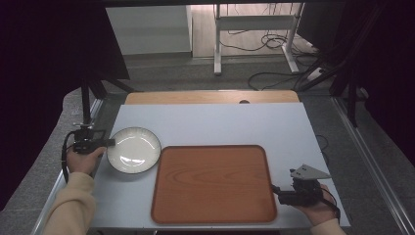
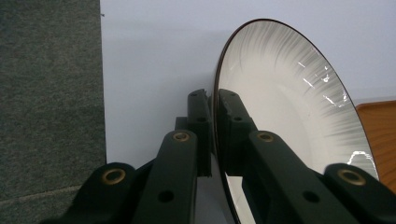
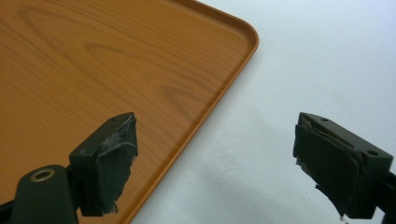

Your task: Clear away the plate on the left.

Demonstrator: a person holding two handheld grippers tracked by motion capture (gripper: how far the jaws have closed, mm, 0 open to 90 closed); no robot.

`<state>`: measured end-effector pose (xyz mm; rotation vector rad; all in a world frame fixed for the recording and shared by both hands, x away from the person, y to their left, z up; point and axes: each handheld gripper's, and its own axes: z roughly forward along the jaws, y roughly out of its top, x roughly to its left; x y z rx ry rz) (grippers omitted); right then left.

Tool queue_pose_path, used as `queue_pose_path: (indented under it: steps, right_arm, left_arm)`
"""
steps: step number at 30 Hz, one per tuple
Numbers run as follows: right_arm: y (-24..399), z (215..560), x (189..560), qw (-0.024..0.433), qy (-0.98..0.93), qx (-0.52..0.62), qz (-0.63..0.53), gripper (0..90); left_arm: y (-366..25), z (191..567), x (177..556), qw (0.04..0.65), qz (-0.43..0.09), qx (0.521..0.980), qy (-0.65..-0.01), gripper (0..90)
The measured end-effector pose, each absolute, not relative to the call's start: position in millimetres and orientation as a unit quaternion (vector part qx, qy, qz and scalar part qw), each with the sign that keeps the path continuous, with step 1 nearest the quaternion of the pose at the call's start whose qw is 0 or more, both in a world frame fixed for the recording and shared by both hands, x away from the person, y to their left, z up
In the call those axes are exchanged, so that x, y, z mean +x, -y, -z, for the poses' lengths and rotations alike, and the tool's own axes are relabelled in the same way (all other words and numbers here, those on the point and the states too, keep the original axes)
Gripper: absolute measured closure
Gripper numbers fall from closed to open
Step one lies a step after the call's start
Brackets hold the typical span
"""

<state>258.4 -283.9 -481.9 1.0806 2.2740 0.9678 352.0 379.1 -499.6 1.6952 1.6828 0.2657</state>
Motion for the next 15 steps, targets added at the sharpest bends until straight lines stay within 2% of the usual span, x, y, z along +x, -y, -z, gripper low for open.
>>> queue_pose_path:
  steps: [15]
  right_arm:
    - [286, 481, 258, 0.223, -0.82, 0.394, -0.35, 13.9]
  left_arm:
    - [-371, 477, 347, 0.38, -0.13, 0.652, -0.643, 83.6]
